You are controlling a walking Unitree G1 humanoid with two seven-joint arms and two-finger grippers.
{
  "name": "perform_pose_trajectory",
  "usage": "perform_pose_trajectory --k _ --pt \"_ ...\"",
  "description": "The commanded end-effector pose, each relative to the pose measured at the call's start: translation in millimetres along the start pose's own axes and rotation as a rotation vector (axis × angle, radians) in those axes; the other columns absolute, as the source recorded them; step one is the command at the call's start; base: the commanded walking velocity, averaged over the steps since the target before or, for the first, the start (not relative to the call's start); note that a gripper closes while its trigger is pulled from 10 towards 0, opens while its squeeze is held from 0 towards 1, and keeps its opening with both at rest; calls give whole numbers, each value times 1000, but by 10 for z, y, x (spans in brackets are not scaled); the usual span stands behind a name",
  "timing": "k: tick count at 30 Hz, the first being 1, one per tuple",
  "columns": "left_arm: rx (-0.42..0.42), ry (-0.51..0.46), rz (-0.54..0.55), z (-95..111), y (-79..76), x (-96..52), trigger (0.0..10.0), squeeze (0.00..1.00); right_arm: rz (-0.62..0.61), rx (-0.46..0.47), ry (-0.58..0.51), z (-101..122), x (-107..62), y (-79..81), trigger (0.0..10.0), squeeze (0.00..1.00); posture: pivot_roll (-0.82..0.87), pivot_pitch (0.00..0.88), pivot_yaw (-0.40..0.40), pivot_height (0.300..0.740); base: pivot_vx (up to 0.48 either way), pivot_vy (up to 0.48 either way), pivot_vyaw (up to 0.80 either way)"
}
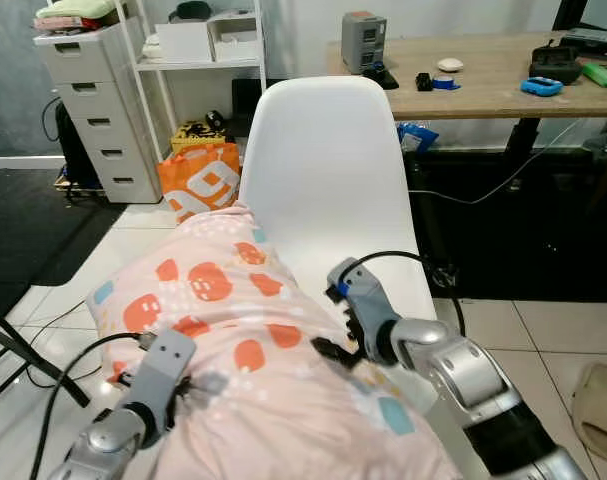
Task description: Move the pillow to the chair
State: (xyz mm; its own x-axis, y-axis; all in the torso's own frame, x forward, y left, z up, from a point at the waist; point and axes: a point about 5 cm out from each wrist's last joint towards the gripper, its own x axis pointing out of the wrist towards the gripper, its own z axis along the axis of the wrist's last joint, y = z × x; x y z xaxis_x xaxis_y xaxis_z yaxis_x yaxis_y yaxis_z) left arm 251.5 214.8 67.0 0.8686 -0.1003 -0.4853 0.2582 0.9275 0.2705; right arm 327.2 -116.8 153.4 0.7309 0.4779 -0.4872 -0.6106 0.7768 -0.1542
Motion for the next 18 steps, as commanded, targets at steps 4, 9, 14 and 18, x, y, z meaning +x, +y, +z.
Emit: perform_pose_trajectory --k 4,9,14,18 --pt "-36 -14 -100 99 100 -108 10000 0 -88 15 -12 6 -30 -178 10000 0 -267 89 57 565 0 0 0" --pt "-147 -138 -421 321 -153 -369 10000 0 -107 21 -11 -2 -50 -234 10000 0 -262 89 55 565 0 0 0" --pt "-356 -303 -1053 610 -661 -1064 10000 0 -121 30 -15 -17 -56 -287 10000 0 -265 88 56 565 0 0 0" --pt "-486 -406 -1170 791 -874 -1192 10000 0 -132 35 -17 -17 -64 -318 10000 0 -263 87 55 565 0 0 0"
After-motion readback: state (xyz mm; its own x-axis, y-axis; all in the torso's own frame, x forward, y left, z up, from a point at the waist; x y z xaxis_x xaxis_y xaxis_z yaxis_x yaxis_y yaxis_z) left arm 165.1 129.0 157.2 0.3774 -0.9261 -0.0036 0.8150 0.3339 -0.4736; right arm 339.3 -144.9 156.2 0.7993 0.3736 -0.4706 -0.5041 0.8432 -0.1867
